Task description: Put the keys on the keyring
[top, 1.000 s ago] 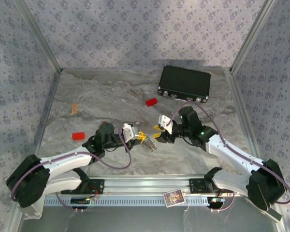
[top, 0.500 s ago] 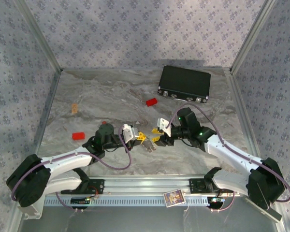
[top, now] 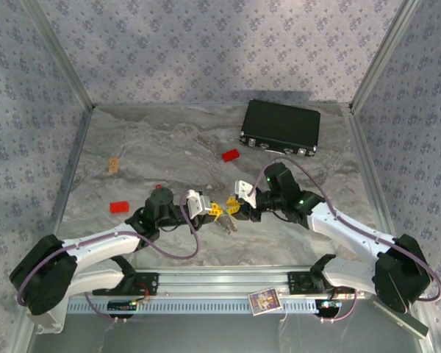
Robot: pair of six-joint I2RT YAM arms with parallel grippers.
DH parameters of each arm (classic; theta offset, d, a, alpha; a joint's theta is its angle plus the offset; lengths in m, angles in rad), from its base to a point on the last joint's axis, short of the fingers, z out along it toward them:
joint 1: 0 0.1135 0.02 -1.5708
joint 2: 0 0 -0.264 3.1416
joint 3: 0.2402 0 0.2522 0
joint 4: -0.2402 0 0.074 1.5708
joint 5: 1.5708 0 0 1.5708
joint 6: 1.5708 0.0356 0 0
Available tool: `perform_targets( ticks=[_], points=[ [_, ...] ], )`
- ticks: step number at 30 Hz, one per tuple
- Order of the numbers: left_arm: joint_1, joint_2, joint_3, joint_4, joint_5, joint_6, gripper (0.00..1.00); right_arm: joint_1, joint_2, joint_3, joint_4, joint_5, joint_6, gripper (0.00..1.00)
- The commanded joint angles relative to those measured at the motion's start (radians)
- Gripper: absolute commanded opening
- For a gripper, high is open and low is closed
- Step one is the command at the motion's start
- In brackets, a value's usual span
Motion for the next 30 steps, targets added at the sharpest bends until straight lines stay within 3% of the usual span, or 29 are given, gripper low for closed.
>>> perform_targets(
  ticks=[1, 6, 9, 11, 12, 15, 16, 24, 30],
  points=[
    [-0.006, -0.005, 0.006, 0.048, 0.051, 0.017, 0.0, 0.013, 0.02, 0.04, -0.007, -0.014, -0.023, 0.22],
    [-0.006, -0.01, 0.005, 0.046, 0.055, 0.016, 0.0, 0.024, 0.042, 0.058, -0.016, -0.024, -0.032, 0.14],
    [-0.006, -0.013, 0.005, 0.046, 0.054, 0.016, 0.0, 0.025, 0.052, 0.072, -0.044, -0.042, -0.044, 0.0],
    [-0.007, -0.016, 0.01, 0.032, 0.039, 0.013, 0.0, 0.028, 0.056, 0.089, -0.079, -0.043, -0.057, 0.0],
    [-0.007, -0.019, 0.017, 0.014, 0.018, 0.007, 0.02, 0.031, 0.056, 0.1, -0.102, -0.035, -0.064, 0.0],
    [-0.007, -0.033, 0.048, -0.082, -0.024, 0.012, 0.22, 0.047, 0.054, 0.137, -0.187, 0.023, -0.104, 0.0],
    [-0.008, -0.039, 0.06, -0.113, -0.035, 0.018, 0.23, 0.055, 0.053, 0.155, -0.221, 0.048, -0.12, 0.0],
    [-0.015, -0.054, 0.098, -0.231, -0.059, 0.061, 0.2, 0.115, 0.093, 0.264, -0.4, 0.18, -0.197, 0.0],
    [-0.015, -0.053, 0.104, -0.213, -0.037, 0.061, 0.08, 0.154, 0.12, 0.296, -0.401, 0.186, -0.2, 0.0]
  ],
)
